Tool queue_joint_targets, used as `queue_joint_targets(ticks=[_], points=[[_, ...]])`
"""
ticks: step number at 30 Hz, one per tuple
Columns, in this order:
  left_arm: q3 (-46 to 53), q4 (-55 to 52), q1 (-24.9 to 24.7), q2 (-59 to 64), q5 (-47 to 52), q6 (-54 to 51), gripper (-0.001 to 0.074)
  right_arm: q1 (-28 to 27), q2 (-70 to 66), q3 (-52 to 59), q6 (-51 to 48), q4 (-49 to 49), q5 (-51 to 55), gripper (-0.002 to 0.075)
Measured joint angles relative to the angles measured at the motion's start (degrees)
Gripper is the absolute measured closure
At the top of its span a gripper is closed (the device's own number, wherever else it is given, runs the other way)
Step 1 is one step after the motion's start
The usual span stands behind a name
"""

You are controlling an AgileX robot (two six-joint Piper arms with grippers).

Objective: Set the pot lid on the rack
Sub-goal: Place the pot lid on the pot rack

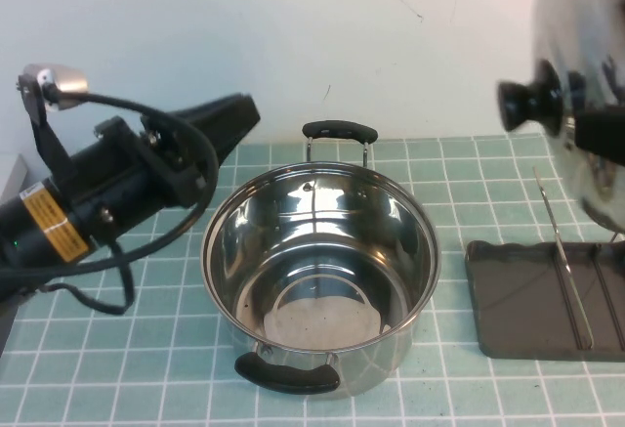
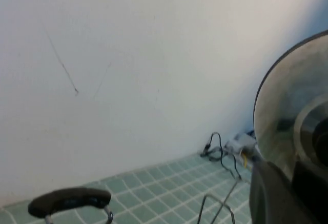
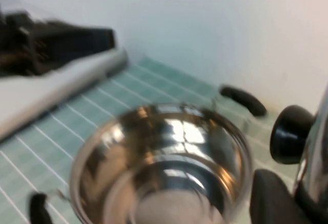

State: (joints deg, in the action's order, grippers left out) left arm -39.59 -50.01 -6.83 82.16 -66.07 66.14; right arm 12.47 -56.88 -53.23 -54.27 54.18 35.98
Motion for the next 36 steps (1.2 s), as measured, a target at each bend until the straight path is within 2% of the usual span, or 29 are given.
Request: queue_joint_targets(ticks=[3,7,16,23,26,29,31,36], points=[[0.00,-7.49,2.33,0.00,0.08,2.74,0.0705,0.00,-0.15,0.00,6.83,-10.99,-0.10,0.0638],[0.00,-12.95,3.34,0.00,0.08,5.31,0.0729,0.00,-3.16,0.00,11.76,-19.57,-1.00,0.0638],[0.00,-15.80,3.59,0.00,-0.02,6.30,0.0734,0.00,-14.47,0.00,13.51,-21.03,-1.81,0.0638],[0.00,-18.03,3.59,0.00,-0.10,6.29,0.0734,0.00,-17.08,0.00,12.05,-21.03,-1.81,0.0635],[0.00,-18.24,3.59,0.00,-0.10,6.29,0.0735,0.00,-17.08,0.00,11.93,-21.03,-1.94,0.0578],[0.00,-18.29,3.59,0.00,-0.10,6.29,0.0735,0.00,-17.08,0.00,11.93,-21.03,-2.03,0.0471],[0.00,-18.29,3.59,0.00,-0.10,6.00,0.0736,0.00,-17.08,-0.15,11.93,-21.17,-2.15,0.0426],[0.00,-18.70,3.59,-0.12,-0.10,3.88,0.0736,0.00,-15.57,-0.14,12.79,-23.72,-1.88,0.0401]])
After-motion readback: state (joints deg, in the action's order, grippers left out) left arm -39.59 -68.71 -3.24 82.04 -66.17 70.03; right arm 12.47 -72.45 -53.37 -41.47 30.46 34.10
